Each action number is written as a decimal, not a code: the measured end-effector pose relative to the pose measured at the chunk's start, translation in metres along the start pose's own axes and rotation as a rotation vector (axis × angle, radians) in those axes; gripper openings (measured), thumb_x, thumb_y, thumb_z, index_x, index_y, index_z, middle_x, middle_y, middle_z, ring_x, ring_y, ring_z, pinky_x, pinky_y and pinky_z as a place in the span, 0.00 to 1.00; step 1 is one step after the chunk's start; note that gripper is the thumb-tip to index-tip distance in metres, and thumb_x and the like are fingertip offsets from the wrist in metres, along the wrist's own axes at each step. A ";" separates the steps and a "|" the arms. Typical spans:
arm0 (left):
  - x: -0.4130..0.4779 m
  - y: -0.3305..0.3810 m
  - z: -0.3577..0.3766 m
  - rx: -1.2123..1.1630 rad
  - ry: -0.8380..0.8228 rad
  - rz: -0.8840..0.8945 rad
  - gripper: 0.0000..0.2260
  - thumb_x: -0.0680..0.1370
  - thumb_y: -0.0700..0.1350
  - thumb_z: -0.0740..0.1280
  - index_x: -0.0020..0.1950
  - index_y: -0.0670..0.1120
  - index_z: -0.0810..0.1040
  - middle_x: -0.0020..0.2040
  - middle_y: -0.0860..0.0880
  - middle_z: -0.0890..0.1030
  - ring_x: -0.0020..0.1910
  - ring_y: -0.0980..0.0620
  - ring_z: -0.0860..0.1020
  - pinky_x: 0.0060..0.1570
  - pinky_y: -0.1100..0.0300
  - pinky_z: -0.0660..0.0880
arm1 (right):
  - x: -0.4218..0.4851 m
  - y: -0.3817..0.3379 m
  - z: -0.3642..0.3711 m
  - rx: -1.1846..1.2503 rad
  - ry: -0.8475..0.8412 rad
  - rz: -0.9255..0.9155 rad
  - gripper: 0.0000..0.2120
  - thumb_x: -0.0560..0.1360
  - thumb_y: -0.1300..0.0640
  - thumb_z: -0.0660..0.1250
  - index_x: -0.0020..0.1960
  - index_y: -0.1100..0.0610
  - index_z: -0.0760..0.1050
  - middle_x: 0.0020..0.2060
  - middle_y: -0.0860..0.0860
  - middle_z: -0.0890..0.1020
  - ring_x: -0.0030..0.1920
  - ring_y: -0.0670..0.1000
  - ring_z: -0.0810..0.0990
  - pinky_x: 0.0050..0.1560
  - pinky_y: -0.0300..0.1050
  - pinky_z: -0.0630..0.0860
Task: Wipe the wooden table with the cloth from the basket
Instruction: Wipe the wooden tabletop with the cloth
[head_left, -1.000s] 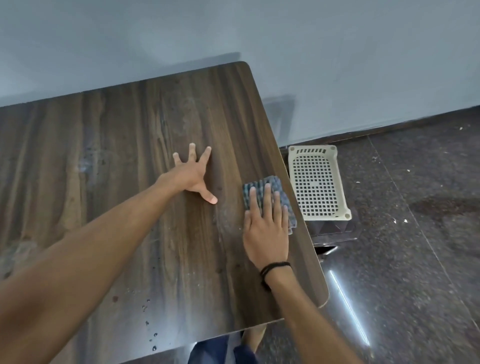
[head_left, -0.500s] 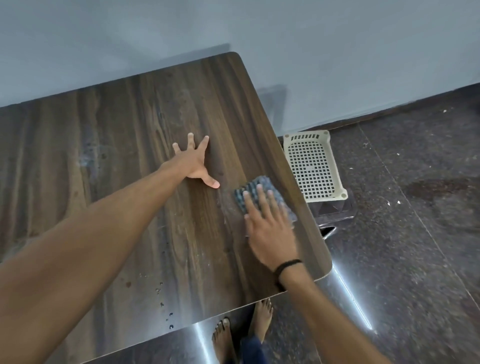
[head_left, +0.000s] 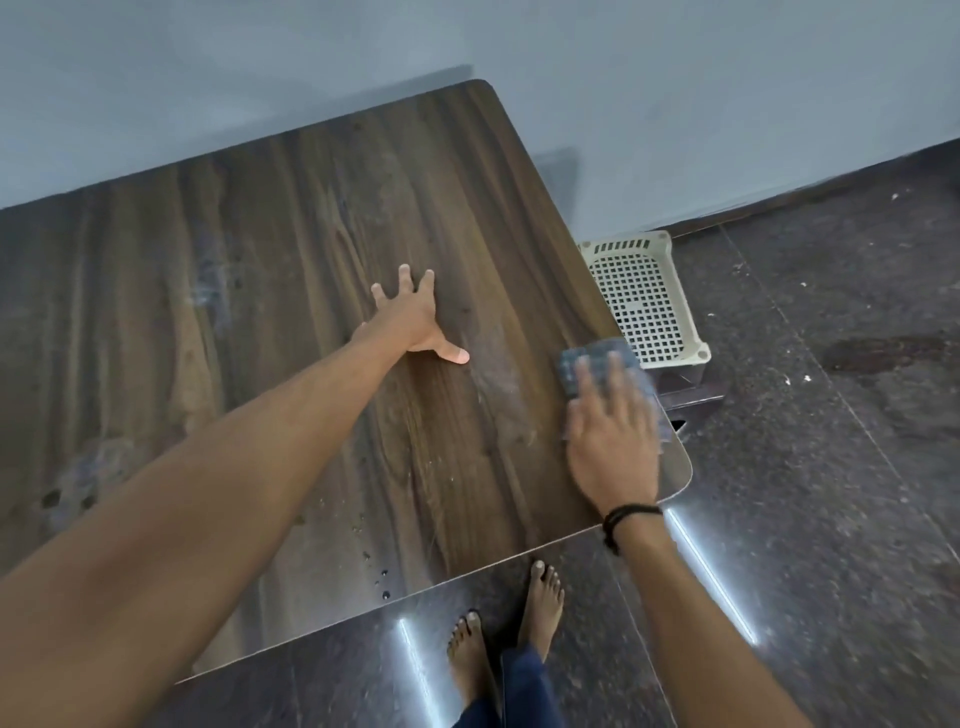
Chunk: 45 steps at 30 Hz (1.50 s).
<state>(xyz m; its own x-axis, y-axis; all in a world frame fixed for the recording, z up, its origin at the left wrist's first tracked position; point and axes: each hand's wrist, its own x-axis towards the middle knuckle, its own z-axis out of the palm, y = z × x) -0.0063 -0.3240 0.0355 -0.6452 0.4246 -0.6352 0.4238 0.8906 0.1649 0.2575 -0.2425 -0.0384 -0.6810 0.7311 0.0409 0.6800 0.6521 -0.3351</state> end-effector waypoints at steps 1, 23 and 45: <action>-0.002 -0.002 0.001 -0.002 0.011 -0.002 0.65 0.61 0.62 0.81 0.81 0.54 0.36 0.80 0.50 0.32 0.78 0.33 0.37 0.71 0.29 0.54 | -0.002 0.001 -0.003 0.018 0.012 0.098 0.26 0.83 0.48 0.48 0.81 0.48 0.55 0.81 0.54 0.52 0.80 0.58 0.51 0.78 0.60 0.51; -0.016 -0.002 0.018 0.042 -0.035 -0.017 0.66 0.61 0.61 0.81 0.79 0.55 0.32 0.78 0.51 0.28 0.77 0.32 0.35 0.71 0.28 0.53 | -0.063 0.004 -0.005 0.027 0.069 0.237 0.27 0.83 0.49 0.49 0.81 0.49 0.55 0.81 0.55 0.54 0.80 0.58 0.52 0.77 0.62 0.55; -0.002 -0.026 -0.016 0.062 -0.009 -0.031 0.66 0.60 0.64 0.80 0.80 0.56 0.34 0.80 0.50 0.33 0.78 0.34 0.37 0.73 0.30 0.51 | -0.037 -0.058 0.012 0.064 -0.017 0.113 0.26 0.84 0.49 0.49 0.81 0.47 0.52 0.81 0.53 0.50 0.81 0.56 0.48 0.79 0.59 0.50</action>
<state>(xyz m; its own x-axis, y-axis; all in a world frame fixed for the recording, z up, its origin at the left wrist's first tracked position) -0.0256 -0.3452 0.0445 -0.6530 0.3950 -0.6462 0.4420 0.8916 0.0984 0.2404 -0.3097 -0.0321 -0.6056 0.7956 -0.0162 0.7346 0.5511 -0.3959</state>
